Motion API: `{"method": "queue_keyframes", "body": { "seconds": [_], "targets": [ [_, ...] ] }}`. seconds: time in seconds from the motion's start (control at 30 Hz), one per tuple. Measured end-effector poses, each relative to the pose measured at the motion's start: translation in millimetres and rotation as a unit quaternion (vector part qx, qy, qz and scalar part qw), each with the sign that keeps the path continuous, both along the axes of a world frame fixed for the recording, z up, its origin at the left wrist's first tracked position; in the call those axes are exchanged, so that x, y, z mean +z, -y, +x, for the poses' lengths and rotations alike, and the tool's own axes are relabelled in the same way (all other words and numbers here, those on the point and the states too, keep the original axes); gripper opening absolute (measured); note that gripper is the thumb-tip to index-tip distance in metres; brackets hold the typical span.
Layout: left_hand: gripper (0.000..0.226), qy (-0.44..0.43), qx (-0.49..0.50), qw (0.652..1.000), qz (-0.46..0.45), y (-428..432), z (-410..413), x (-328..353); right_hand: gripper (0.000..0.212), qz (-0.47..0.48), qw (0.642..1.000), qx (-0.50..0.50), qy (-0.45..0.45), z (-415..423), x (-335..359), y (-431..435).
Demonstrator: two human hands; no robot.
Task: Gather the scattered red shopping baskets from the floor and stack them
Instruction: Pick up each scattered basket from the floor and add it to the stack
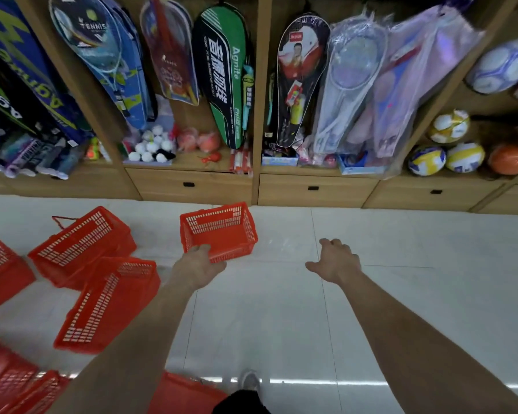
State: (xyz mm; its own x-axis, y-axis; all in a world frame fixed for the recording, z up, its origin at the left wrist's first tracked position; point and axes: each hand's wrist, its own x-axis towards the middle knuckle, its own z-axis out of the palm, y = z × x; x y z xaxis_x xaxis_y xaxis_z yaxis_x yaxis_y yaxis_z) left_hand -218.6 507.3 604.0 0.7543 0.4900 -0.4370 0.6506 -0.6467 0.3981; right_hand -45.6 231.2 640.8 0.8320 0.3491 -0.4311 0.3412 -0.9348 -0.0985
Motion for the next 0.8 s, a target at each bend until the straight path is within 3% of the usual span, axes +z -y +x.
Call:
{"method": "queue_keyframes", "body": {
  "seconds": [0.37,0.63,0.8],
  "targets": [
    [0.079,-0.051,0.075,0.996,0.013,-132.7,119.9,-43.2,0.078,0.002,0.996,0.083,-0.034,165.4,-48.2,-180.3],
    [0.082,-0.112,0.196,0.974,-0.012,-238.9,211.1,-106.1,0.08,-0.047,0.984,0.128,-0.113,307.8,-151.4,-298.0],
    [0.078,-0.155,0.206,0.966,0.004,-300.9,265.5,-169.4,0.08,-0.062,0.976,0.158,-0.136,376.2,-233.8,-372.5]
  ]
}}
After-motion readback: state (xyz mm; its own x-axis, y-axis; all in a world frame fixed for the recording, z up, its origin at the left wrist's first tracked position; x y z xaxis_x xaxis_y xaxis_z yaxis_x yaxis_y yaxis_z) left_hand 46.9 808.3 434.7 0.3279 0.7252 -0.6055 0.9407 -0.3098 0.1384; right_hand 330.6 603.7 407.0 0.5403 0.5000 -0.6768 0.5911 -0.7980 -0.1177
